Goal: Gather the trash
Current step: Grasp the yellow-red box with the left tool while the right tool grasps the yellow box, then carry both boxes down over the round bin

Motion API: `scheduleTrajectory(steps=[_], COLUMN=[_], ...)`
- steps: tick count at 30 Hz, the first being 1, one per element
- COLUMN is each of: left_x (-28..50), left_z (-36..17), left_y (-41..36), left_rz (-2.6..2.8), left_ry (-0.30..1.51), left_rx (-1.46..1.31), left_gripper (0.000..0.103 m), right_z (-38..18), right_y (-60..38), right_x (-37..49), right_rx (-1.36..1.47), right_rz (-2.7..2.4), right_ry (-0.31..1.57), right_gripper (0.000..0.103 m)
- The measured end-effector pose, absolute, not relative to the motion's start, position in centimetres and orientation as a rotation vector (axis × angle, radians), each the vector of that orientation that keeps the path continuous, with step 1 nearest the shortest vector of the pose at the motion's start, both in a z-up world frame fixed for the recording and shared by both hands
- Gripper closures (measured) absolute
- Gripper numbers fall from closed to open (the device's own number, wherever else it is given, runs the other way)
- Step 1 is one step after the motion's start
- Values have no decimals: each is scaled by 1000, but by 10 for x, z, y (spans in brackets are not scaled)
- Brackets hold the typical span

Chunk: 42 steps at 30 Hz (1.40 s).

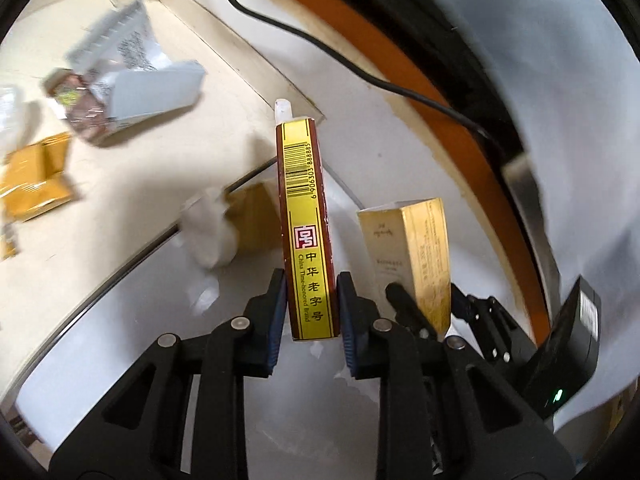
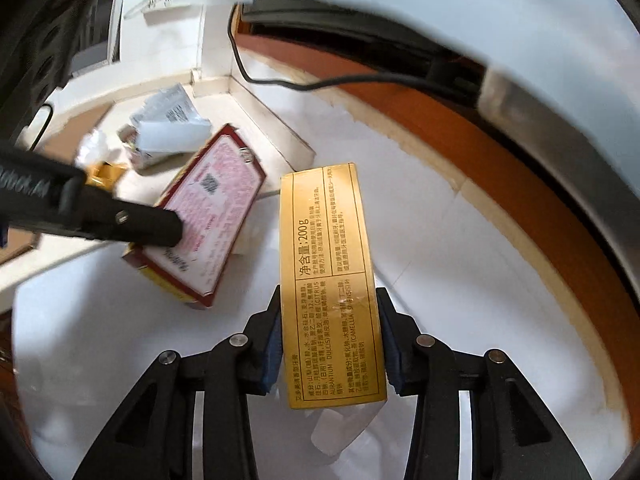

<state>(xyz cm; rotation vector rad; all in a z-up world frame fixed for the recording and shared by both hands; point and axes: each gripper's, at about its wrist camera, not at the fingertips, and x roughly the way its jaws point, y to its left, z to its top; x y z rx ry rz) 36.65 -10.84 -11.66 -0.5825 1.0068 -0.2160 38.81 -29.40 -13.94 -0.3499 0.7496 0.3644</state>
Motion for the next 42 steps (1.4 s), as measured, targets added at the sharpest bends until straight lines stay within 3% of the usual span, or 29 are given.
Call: scheduleTrajectory(steps=[23,30,42], left_x=[64,11,-33], left_z=[-20,-38,-140], left_y=[-6,25,63], left_rz=[-137,-105,-64], left_ry=[882,900,1059], left_rx=[-131,-87,-158], left_gripper=[82,82,82], right_z=[-58,-74,-166], right_y=[-211,-151,-75], right_x=[150,92,71], right_rx=[-43,-87,-234], right_rz=[602,679,721], right_ry=[804,876,1040], right_gripper=[63,63,63])
